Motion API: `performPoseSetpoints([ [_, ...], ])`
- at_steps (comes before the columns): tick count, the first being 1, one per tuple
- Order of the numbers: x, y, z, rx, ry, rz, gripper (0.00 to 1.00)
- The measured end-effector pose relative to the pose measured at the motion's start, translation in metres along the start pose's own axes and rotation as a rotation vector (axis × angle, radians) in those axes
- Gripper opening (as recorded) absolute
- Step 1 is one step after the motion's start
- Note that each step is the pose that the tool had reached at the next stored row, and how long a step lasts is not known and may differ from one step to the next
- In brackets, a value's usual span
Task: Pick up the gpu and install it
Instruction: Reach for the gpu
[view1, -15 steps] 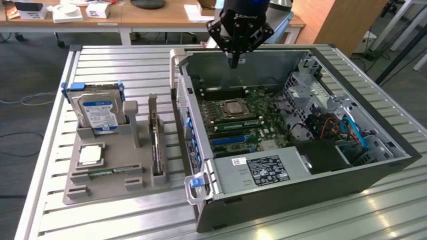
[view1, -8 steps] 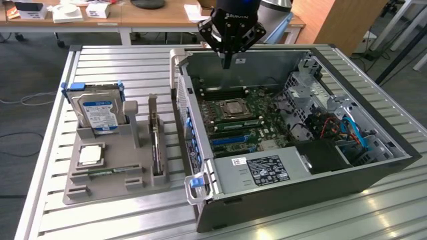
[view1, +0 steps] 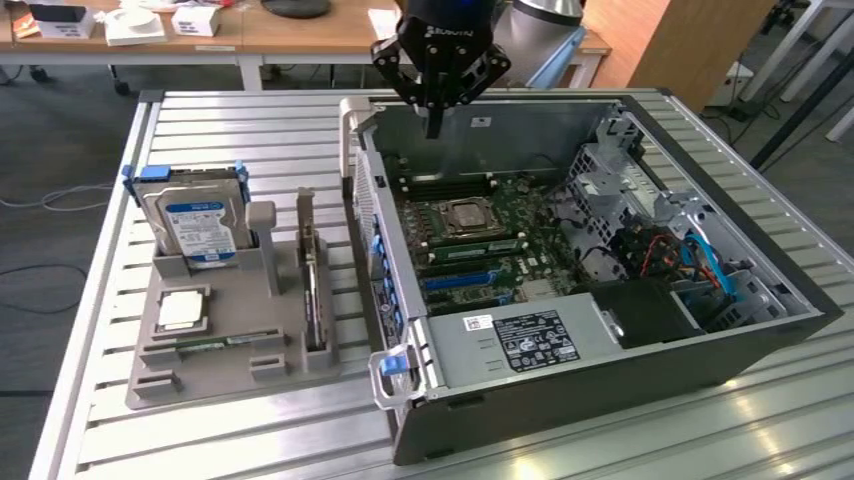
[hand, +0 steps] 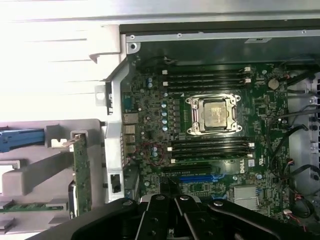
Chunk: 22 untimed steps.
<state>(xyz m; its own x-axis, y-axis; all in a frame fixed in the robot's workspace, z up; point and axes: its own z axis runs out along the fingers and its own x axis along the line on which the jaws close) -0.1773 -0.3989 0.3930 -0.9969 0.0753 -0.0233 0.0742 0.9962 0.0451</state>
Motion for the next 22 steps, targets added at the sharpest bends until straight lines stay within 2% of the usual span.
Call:
performPoseSetpoints([
  [22, 0.072, -0.0054, -0.0012, 0.0001, 0.0000, 0.000, 0.11],
])
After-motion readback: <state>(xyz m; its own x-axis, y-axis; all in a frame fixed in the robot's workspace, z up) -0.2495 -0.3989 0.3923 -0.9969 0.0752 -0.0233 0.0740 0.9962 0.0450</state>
